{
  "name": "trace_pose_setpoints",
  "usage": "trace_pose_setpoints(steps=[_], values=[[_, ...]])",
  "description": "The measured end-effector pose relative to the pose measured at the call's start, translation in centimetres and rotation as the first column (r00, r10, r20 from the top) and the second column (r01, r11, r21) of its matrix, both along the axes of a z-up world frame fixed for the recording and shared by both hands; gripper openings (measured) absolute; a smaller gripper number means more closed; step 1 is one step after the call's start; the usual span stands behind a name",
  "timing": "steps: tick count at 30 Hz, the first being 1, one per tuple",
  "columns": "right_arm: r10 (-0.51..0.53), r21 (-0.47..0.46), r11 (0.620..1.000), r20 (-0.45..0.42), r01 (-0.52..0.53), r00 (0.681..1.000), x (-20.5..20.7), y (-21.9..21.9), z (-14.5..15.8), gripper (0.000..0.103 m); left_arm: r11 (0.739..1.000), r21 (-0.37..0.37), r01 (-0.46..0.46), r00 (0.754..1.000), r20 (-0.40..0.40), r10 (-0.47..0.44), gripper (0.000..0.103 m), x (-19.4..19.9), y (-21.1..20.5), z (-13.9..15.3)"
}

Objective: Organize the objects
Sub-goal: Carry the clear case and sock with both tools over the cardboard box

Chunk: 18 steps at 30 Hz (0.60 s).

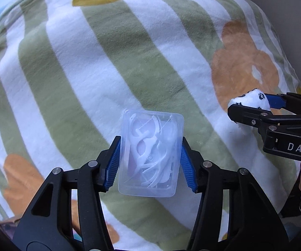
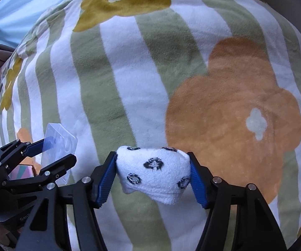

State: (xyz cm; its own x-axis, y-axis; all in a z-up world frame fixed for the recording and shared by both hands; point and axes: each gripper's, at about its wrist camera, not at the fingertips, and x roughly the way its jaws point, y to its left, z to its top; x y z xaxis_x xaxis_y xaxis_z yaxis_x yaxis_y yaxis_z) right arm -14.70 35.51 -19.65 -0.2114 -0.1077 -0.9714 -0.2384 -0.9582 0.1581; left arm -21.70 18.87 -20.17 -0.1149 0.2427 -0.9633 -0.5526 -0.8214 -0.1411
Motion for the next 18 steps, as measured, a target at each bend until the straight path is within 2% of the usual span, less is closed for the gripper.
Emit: trace_pose_setpoints(steps=[4,8,11,18], values=[[0.036,0.002,0.999,-0.049,-0.036,0.998,2.1,-0.5,3.3,0.061,0.996,0.038,-0.077,0.996,-0.031,0.079,0.05,0.6,-2.3,3.9],[0.096,0.014,0.995,-0.094,-0.095,0.991,0.2,-3.4,6.1,0.061,0.982,0.08,-0.169,0.982,-0.066,0.174,0.05,1.7,-4.7,7.9],[0.154,0.028,0.988,-0.122,-0.152,0.98,0.2,-5.7,7.3,0.061,0.964,0.103,-0.244,0.963,-0.089,0.253,0.05,3.6,-7.0,10.5],[0.259,0.05,0.966,-0.16,-0.254,0.952,3.5,-9.1,10.7,0.061,0.915,0.109,-0.389,0.903,-0.155,0.402,0.05,9.3,-11.6,14.6]])
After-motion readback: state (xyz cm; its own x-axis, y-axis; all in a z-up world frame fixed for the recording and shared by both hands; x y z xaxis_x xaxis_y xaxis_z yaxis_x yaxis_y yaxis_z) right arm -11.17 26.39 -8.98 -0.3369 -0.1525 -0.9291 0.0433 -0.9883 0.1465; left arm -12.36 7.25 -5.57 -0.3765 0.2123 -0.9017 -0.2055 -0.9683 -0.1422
